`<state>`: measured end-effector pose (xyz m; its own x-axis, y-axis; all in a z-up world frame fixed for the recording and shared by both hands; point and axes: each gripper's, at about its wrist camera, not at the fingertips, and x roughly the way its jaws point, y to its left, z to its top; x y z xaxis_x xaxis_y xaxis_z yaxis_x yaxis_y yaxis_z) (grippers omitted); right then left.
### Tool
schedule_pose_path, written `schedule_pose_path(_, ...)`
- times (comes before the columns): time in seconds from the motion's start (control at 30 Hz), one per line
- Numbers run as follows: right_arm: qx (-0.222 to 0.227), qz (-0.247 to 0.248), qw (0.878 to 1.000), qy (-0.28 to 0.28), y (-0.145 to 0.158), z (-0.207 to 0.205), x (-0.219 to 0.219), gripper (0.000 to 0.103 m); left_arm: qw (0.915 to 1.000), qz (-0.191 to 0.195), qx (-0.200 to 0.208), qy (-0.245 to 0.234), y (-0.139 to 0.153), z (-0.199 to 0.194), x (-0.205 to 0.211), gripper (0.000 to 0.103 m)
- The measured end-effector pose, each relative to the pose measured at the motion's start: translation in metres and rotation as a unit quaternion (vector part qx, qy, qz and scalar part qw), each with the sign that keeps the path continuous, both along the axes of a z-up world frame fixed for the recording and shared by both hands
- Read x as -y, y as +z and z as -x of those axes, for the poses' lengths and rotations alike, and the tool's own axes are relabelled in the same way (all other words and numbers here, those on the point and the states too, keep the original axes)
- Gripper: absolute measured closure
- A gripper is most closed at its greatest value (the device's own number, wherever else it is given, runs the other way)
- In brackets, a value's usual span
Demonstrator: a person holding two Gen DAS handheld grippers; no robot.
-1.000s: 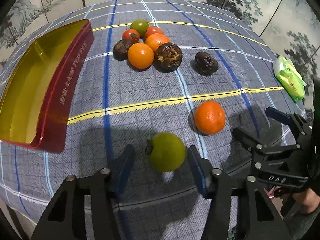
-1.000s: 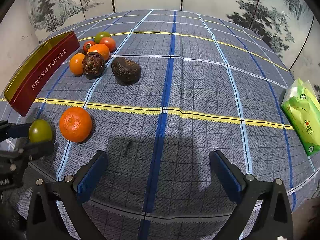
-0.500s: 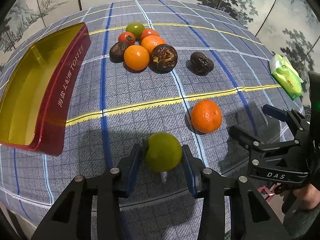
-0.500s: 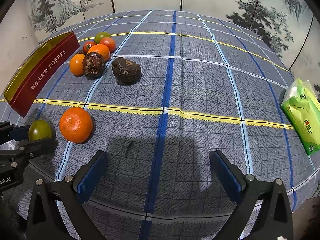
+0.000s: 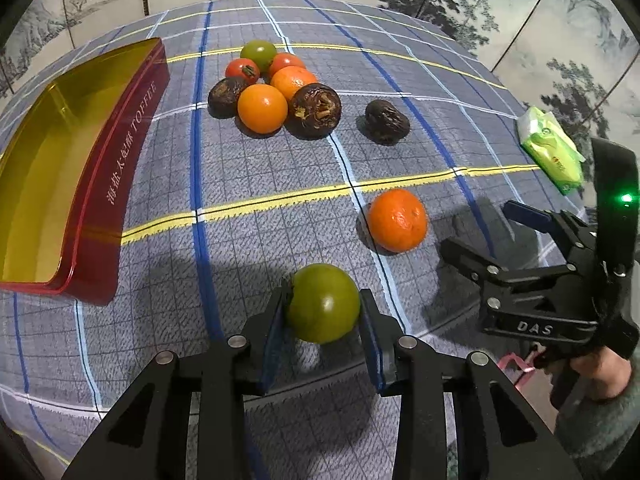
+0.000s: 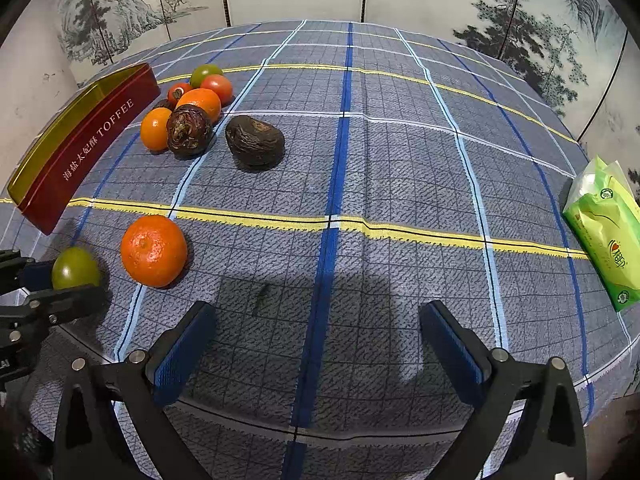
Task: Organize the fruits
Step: 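Carry the green tomato over the gold tin and open the left gripper while the right gripper grasps the tangerine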
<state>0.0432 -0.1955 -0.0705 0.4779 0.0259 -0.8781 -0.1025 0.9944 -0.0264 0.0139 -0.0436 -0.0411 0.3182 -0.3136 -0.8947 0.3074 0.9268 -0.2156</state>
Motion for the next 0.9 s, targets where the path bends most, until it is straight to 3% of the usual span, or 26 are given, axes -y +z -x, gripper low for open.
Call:
schedule_pose_path(0.37,-0.001,0.000,1.000,0.000,-0.001,-0.001,-0.001,0.000,0.9997,-0.001,0.021,0.009,0.029,0.000,-0.025,0.067)
schedule_pose_path(0.67,-0.005,0.000,1.000,-0.001,-0.001,-0.004,-0.003,0.000,0.9944,-0.020,0.060,0.084,0.064,-0.023,-0.095,0.067)
schedule_pose_path(0.9,-0.007,0.000,1.000,-0.007,-0.002,-0.005,-0.003,0.000,0.9848,-0.058,0.065,0.150,0.058,-0.049,-0.155,0.067)
